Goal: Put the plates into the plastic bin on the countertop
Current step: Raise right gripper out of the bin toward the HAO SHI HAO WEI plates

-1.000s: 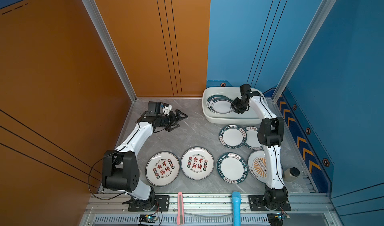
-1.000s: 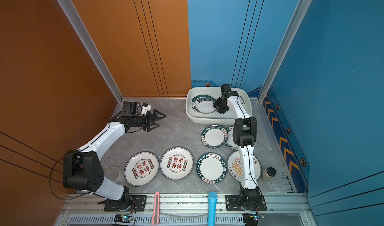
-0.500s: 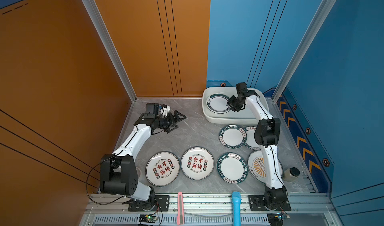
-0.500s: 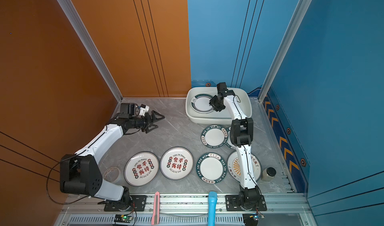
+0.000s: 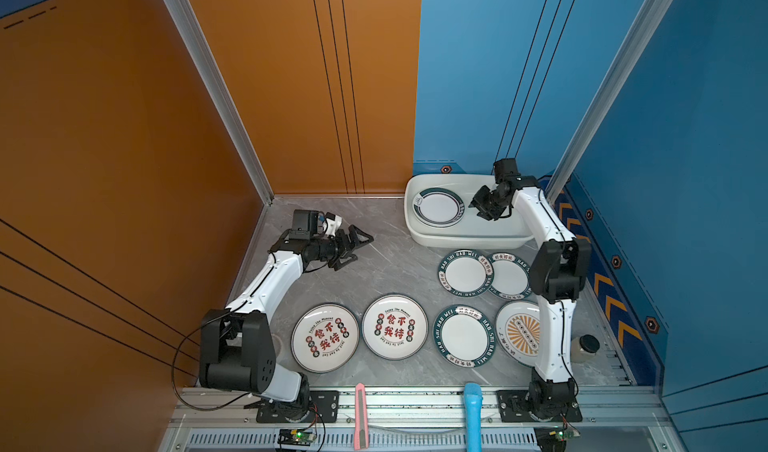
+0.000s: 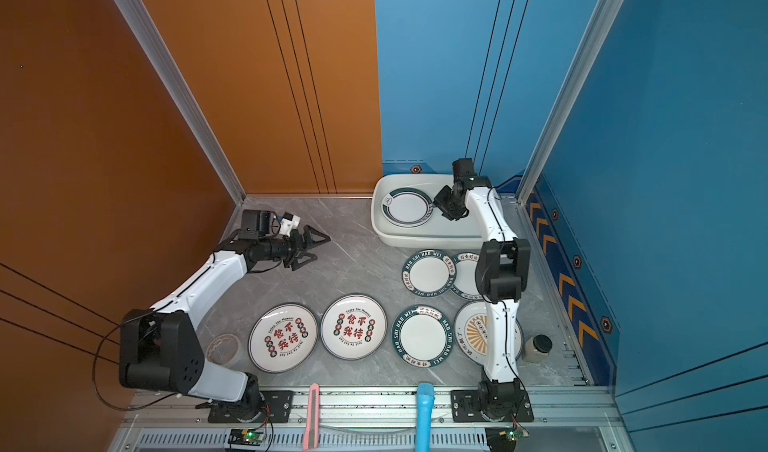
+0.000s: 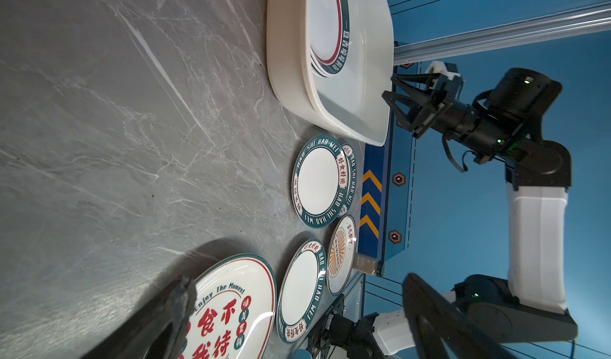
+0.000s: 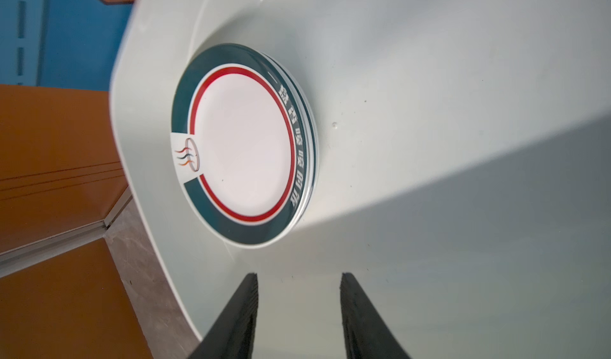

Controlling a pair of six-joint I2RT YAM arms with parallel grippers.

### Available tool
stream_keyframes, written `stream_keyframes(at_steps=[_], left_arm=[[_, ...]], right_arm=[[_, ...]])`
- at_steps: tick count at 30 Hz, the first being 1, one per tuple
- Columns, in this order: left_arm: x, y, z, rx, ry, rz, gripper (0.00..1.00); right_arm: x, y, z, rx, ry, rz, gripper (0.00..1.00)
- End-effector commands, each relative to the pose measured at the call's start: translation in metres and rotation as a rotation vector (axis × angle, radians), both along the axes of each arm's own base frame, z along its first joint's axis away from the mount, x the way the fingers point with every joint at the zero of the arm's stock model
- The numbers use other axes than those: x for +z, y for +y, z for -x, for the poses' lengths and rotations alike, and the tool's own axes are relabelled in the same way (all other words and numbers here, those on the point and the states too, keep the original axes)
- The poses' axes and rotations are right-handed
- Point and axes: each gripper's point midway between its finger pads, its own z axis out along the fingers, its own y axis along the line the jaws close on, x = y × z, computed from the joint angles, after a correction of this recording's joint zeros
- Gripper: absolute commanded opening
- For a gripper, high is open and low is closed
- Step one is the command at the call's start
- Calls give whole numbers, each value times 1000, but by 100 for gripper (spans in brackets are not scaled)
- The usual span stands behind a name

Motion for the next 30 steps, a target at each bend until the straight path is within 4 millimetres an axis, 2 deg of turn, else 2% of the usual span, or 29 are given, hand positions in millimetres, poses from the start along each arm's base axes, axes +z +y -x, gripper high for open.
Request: stream_keyframes(at_steps=[1, 5, 6, 12, 19, 22, 30], left_arm=[[2, -8, -1, -53, -9, 15, 100], [0, -17, -4, -82, -7, 18, 100], [-1, -20, -4, -91, -6, 18, 100], [-7, -35, 5, -138, 3, 12, 100], [-13, -49, 17, -173, 14, 0, 99], [-15, -54, 19, -187, 18, -1, 99], [-14, -62, 14, -206, 22, 4, 99]], right_arm=[[46, -12, 34, 77, -95, 88, 46], [47, -24, 73, 99, -77, 106, 47], [38, -27, 87, 100, -51, 112, 48], [21, -37, 139, 99, 0, 93, 48], [-8, -32, 188, 122, 15, 22, 47], [-27, -32, 199, 113, 17, -40, 47], [-59, -30, 200, 167, -13, -94, 45]])
